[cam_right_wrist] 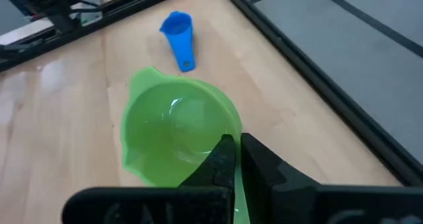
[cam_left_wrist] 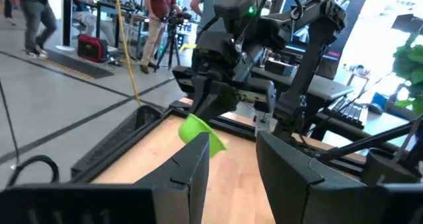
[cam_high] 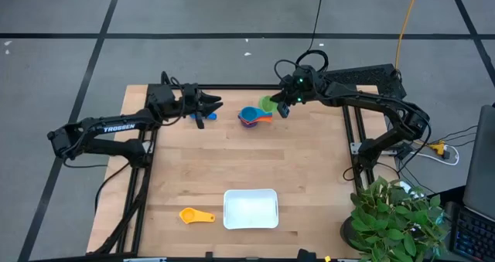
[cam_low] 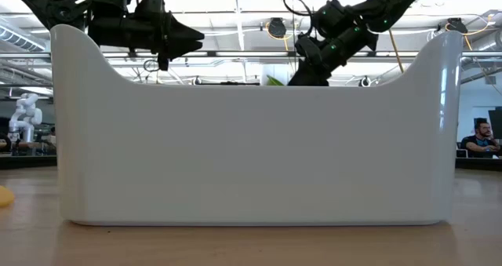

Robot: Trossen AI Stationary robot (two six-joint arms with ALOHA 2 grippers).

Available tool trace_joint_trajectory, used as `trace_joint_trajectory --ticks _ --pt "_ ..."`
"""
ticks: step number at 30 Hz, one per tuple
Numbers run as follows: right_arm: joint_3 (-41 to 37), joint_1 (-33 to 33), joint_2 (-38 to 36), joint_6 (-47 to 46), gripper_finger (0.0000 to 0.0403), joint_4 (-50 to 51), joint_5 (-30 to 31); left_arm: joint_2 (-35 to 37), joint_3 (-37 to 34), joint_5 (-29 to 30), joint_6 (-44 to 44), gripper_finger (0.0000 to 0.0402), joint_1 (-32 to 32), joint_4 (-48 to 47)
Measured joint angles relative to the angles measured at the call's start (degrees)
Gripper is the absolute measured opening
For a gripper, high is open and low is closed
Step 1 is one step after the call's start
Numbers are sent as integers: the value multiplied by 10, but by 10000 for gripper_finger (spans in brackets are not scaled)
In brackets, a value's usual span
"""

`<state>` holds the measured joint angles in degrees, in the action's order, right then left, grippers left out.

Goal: Nest measuring cups in basket
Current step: Stack the green measuring cup on the light blue measuring cup

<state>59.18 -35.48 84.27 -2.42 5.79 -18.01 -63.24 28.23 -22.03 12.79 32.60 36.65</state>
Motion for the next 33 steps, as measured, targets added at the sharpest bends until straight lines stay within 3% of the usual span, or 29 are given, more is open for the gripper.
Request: trace_joint_trajectory --ticks 13,18,22,33 --pt "66 0 6 12 0 -10 -2 -1 0 1 -20 127 44 0" --pt "113 4 66 17 0 0 -3 -1 0 0 -15 127 54 0" --pt "159 10 119 39 0 67 -3 -1 0 -4 -11 127 57 -1" --pt "219 41 189 66 0 108 -3 -1 0 -5 -10 127 56 -9"
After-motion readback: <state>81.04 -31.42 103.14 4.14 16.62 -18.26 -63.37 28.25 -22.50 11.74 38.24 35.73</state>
